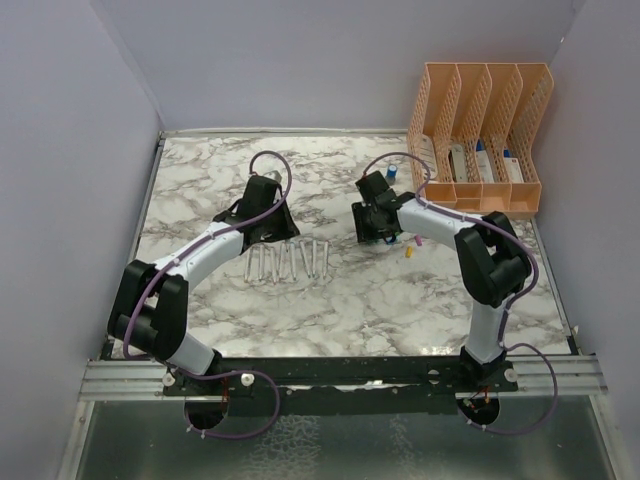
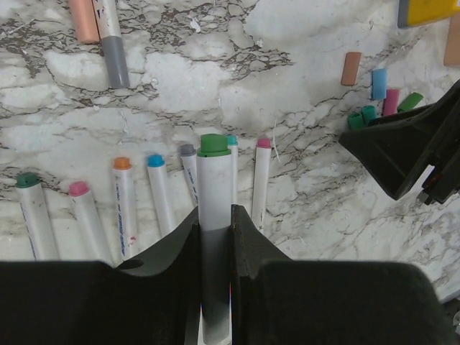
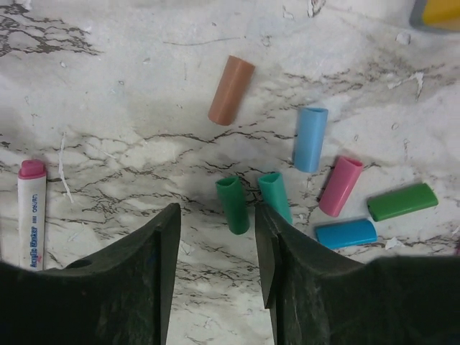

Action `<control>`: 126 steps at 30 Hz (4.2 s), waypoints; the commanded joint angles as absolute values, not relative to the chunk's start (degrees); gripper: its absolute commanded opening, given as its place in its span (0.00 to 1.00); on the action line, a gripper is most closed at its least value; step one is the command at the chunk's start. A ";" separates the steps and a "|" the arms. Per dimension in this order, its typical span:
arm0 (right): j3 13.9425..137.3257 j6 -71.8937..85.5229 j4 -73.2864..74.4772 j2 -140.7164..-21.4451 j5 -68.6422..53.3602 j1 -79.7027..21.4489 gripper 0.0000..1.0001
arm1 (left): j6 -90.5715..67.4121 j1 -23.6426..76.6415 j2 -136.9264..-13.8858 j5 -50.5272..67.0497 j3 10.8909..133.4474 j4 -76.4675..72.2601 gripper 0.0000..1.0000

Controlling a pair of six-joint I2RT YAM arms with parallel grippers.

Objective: Open the pen caps

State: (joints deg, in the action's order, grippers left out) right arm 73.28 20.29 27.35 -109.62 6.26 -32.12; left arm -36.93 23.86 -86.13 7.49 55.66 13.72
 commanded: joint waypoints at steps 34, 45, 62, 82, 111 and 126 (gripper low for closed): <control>69.80 20.80 21.35 -85.65 2.77 -20.80 0.64 | -48.53 42.79 -109.10 -6.11 70.05 8.19 0.11; 69.92 20.81 21.64 -85.26 1.76 -20.43 0.64 | -48.42 42.80 -109.69 -6.77 68.35 8.59 0.33; 71.57 18.25 25.09 -89.04 -4.95 -21.27 0.64 | -46.14 39.46 -91.70 -10.23 64.43 9.59 0.65; 63.27 25.10 30.07 -92.38 -4.57 -32.91 0.60 | -43.80 31.35 -74.00 -7.96 54.93 8.89 0.75; 70.55 21.65 28.49 -106.44 0.09 -32.94 0.39 | -43.16 27.01 -72.16 -6.52 53.06 9.41 0.75; 70.76 21.32 28.49 -108.54 0.16 -32.96 0.25 | -43.70 26.10 -72.27 -5.06 51.69 8.45 0.75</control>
State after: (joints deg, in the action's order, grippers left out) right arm 69.17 22.06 29.56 -106.59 -0.67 -32.93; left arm -43.97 26.57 -73.06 -6.63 52.05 9.47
